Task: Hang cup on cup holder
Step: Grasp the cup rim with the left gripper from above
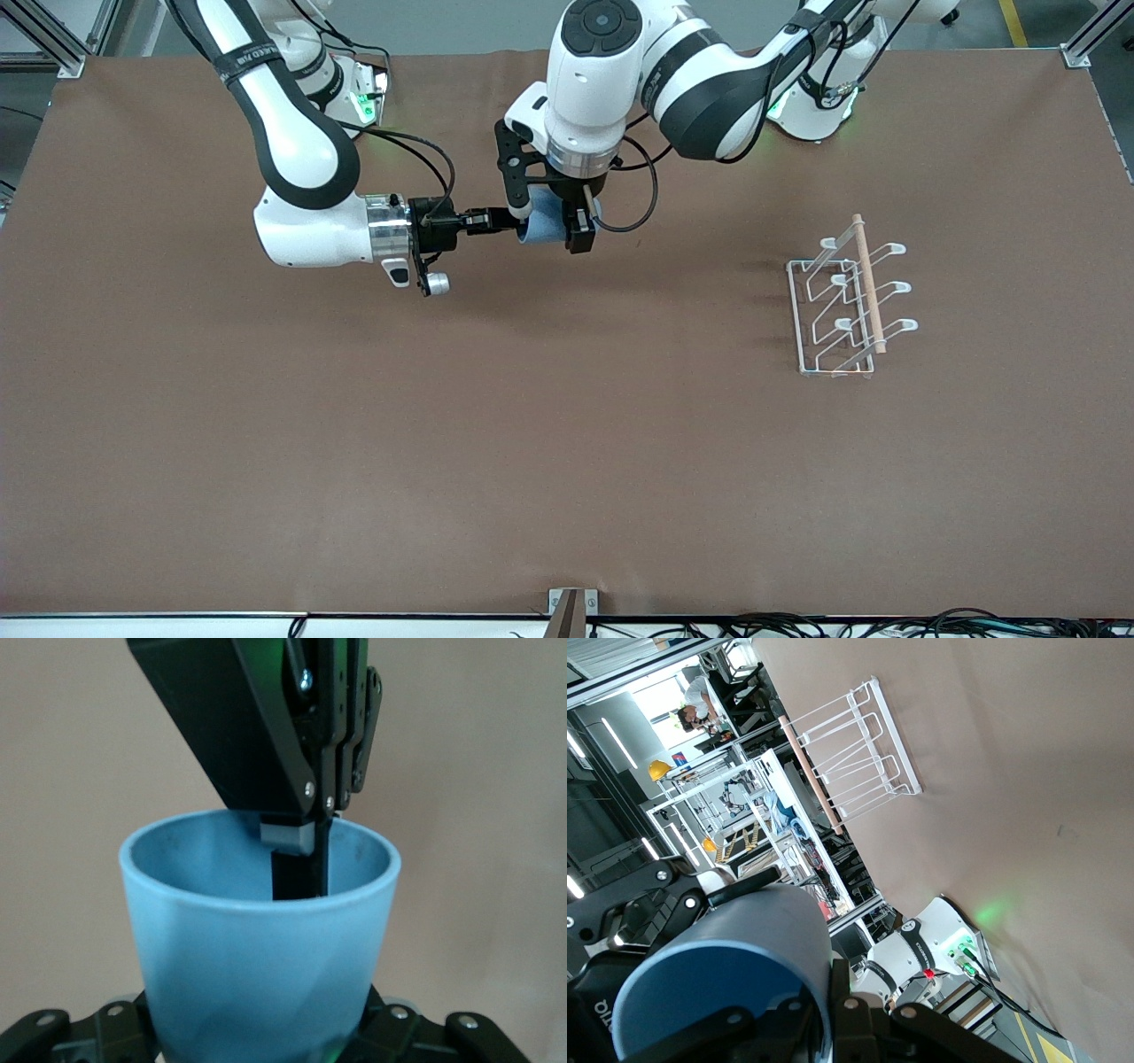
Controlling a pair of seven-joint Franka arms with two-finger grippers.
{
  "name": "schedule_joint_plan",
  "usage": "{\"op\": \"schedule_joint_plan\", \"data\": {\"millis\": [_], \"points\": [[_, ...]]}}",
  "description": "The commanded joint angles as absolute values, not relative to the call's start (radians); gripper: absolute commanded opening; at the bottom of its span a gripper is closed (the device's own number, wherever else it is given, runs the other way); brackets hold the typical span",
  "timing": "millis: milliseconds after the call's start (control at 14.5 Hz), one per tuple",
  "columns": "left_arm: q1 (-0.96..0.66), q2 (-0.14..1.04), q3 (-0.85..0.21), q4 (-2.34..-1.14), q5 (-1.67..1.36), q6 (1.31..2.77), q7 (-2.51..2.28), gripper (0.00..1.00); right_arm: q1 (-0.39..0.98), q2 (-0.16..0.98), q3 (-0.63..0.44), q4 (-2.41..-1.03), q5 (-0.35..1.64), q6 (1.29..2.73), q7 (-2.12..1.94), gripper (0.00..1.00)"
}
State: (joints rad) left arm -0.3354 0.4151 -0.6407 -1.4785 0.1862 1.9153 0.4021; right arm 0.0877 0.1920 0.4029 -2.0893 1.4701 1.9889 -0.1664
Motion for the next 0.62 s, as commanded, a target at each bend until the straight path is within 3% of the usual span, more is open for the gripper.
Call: {"op": "schedule_joint_plan", "data": {"millis": [0,207,276,345,552], "points": [[-0.333,0.384,-0.640,-1.496,0.212,1.928,0.380,0.00,0.095,0.158,0.407,-2.111,1.499,1.987,-0.158,0.02],[-0.325,0.370,-0.638,-1.496,0.212,1.925,0.382,0.00,0.095,0.158,0.407,-2.109,1.499,1.985,-0.158,0.06],[-0.325,0.368,-0.638,-1.493,0.212,1.921,0.382,0.00,0.092,0.158,0.407,-2.109,1.499,1.982,-0.153,0.43],[-0.324,0.365,-0.638,-1.493,0.212,1.918,0.380,0.00,0.094,0.153,0.407,-2.109,1.499,1.974,-0.152,0.99],[-0.296,0.351,-0.635,-1.496,0.213,1.913,0.403,0.02,0.086,0.150,0.407,-2.108,1.499,1.957,-0.133,1.00]]}}
